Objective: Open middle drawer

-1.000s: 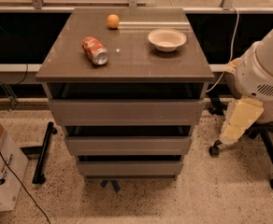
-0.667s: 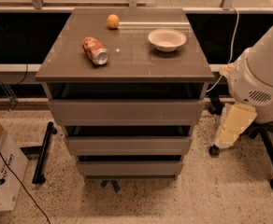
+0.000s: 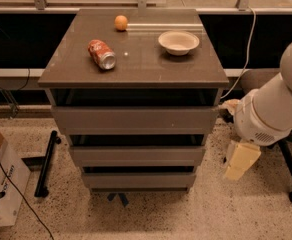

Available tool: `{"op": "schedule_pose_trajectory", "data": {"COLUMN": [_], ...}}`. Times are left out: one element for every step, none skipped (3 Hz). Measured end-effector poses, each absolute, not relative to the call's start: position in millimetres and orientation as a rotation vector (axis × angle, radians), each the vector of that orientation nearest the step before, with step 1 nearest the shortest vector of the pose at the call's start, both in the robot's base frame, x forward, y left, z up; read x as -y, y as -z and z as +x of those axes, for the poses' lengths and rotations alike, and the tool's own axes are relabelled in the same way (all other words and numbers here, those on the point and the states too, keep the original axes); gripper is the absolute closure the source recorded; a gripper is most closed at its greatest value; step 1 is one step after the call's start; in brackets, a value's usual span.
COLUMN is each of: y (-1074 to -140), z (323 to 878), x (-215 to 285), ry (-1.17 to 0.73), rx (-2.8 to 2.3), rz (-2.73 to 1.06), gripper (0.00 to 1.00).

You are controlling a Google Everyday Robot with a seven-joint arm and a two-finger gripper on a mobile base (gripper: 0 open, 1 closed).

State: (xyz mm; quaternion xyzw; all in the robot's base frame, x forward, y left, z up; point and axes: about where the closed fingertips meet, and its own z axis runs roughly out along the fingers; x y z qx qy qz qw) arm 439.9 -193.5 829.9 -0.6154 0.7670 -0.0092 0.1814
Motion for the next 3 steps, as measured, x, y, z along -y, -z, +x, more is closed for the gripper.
{"op": "schedule_pose_trajectory", "data": {"y": [-790, -753, -710], "z": [429, 425, 436], "x": [191, 186, 175], "ry": [-0.086, -0.183, -0.255], "rx": [-2.127, -2.101, -2.087], "rz": [-1.735, -1.693, -1.667], "gripper": [0.0, 0.0, 0.0]}}
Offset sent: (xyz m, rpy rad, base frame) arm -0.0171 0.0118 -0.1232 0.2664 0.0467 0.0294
